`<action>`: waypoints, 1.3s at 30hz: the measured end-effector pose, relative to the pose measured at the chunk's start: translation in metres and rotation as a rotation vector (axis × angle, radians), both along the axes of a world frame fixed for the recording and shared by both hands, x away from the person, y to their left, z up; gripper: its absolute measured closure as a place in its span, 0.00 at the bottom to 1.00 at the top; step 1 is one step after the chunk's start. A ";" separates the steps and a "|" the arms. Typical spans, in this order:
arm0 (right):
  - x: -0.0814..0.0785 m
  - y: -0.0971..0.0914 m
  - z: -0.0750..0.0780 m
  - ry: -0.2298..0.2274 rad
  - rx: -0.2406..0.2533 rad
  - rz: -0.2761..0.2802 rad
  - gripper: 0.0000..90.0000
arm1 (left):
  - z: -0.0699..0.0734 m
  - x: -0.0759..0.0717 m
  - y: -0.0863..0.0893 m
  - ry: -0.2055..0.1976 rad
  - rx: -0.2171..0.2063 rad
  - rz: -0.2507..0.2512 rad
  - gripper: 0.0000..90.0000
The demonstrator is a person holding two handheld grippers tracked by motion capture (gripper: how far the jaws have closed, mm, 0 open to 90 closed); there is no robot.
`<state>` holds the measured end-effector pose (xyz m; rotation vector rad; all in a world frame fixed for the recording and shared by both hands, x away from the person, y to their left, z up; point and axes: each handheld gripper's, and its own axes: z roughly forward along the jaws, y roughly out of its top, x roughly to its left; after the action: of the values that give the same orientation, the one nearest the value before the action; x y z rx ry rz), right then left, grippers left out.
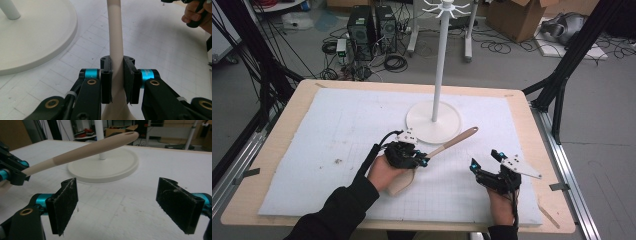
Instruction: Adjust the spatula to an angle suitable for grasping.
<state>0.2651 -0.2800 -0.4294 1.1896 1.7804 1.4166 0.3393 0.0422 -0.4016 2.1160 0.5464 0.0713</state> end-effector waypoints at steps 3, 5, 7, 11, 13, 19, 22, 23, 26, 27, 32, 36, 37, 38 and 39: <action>0.004 0.009 0.005 0.008 0.016 0.028 0.18 | 0.003 -0.002 0.002 -0.010 -0.014 -0.003 0.86; 0.006 0.015 0.010 0.012 0.027 0.046 0.18 | 0.004 -0.004 0.002 -0.013 -0.034 0.000 0.86; 0.007 0.021 0.016 0.013 0.032 0.056 0.18 | 0.006 -0.005 0.004 -0.021 -0.045 0.004 0.86; 0.010 0.029 0.024 0.006 0.025 0.076 0.18 | 0.007 -0.007 0.006 -0.032 -0.058 0.006 0.86; 0.013 0.038 0.030 0.007 0.024 0.093 0.18 | 0.007 -0.008 0.009 -0.035 -0.067 0.008 0.86; 0.016 0.046 0.032 0.012 0.010 0.107 0.18 | 0.007 -0.009 0.016 -0.040 -0.084 0.026 0.86; 0.017 0.048 0.031 0.020 0.001 0.109 0.18 | 0.005 -0.010 0.024 -0.037 -0.076 0.020 0.86; 0.017 0.048 0.031 0.021 -0.002 0.109 0.18 | 0.004 -0.010 0.026 -0.036 -0.076 0.022 0.86; 0.017 0.047 0.031 0.023 0.001 0.103 0.18 | 0.003 -0.011 0.034 -0.039 -0.062 0.007 0.86; 0.016 0.046 0.031 0.023 0.002 0.103 0.18 | 0.003 -0.012 0.037 -0.038 -0.060 0.002 0.86; 0.015 0.044 0.030 0.020 0.004 0.099 0.18 | 0.001 -0.014 0.051 -0.037 -0.045 -0.015 0.86; 0.015 0.043 0.029 0.023 0.001 0.092 0.18 | -0.005 -0.015 0.066 -0.023 -0.012 -0.020 0.86; 0.015 0.043 0.028 0.024 -0.002 0.091 0.18 | -0.007 -0.016 0.068 -0.018 -0.006 -0.025 0.86; 0.015 0.043 0.028 0.029 -0.001 0.090 0.18 | -0.009 -0.018 0.070 -0.016 -0.001 -0.026 0.86; 0.015 0.043 0.028 0.027 -0.001 0.093 0.18 | -0.011 -0.019 0.072 -0.015 0.004 -0.027 0.87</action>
<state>0.2801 -0.2366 -0.4012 1.1435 1.8768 1.4582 0.3204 0.1145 -0.4125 2.1243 0.5095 0.0728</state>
